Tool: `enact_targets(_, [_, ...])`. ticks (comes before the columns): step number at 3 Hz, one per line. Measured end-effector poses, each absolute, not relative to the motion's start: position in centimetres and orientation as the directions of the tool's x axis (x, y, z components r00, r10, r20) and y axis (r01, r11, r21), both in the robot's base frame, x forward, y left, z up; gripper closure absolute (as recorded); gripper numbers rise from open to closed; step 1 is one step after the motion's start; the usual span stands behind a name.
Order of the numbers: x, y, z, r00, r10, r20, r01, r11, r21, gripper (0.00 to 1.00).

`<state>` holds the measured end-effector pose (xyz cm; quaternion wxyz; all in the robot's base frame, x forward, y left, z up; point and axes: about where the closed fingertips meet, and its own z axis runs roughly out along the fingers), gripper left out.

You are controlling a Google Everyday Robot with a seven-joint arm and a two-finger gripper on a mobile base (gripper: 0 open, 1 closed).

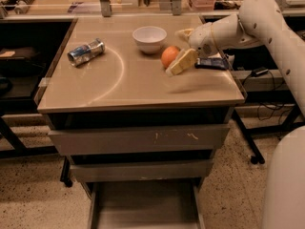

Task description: Place orange into bottom drawer

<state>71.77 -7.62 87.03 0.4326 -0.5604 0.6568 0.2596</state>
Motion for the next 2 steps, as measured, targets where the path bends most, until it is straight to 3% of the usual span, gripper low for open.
enact_targets(1, [71.37,-9.06,85.89,-0.040,-0.511,-0.858,-0.952,0.281,-0.123,0.00])
enact_targets(2, [71.36,-9.05,85.81,-0.041,-0.511,-0.858,-0.952,0.281,-0.122,0.18])
